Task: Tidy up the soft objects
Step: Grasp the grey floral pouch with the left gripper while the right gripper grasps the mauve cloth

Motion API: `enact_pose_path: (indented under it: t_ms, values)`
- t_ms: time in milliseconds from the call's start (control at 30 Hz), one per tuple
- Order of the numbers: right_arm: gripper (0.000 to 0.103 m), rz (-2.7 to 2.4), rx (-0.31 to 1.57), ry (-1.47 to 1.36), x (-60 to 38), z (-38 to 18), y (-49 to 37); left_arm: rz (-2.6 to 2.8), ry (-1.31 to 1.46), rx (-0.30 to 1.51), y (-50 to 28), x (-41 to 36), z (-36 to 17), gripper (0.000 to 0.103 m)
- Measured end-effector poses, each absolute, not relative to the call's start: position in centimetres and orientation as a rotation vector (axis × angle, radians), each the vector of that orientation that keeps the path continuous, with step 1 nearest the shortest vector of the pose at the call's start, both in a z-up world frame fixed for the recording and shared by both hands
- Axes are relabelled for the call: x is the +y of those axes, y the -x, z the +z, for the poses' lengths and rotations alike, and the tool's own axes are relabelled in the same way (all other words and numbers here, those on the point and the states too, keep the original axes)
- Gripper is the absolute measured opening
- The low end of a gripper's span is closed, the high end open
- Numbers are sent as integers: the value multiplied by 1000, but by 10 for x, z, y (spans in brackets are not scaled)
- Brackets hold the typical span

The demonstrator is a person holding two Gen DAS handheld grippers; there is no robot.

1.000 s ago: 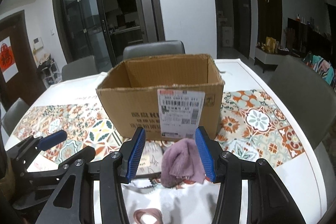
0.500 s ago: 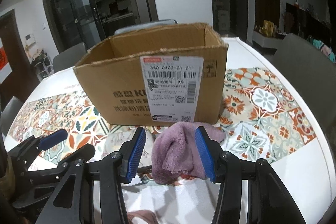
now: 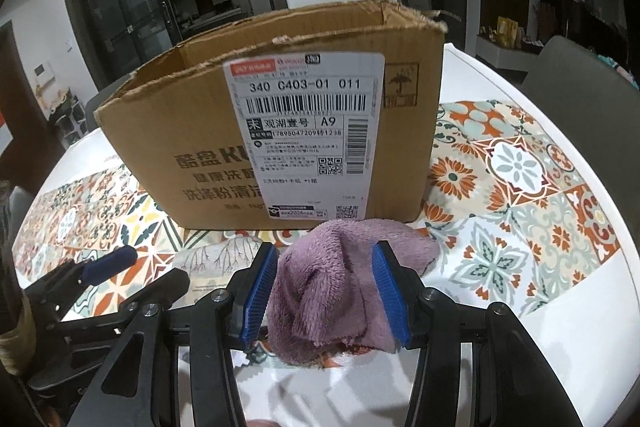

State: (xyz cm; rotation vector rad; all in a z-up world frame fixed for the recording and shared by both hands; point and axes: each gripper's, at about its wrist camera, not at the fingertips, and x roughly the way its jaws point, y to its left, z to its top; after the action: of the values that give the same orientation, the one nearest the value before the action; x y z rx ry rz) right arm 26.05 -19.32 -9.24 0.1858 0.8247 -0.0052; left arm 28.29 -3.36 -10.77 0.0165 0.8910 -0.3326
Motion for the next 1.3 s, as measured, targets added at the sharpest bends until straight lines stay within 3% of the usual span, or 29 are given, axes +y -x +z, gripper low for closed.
enact_pose_path:
  t_ms: [333, 500, 667, 833, 1300]
  values:
    - [51, 5, 863, -231, -195, -108, -271, -350, 34, 962, -301, -42, -127, 59]
    - [49, 3, 865, -241, -197, -112, -271, -366, 34, 972, -305, -48, -131, 46]
    - [26, 17, 875, -242, -200, -115, -270, -361, -8, 962, -303, -55, -134, 29]
    - [17, 25, 866, -229, -197, -113, -265, -355, -14, 954, -300, -55, -132, 17]
    - [15, 36, 801, -228, -198, -85, -245, -334, 14, 862, -270, -43, -94, 15]
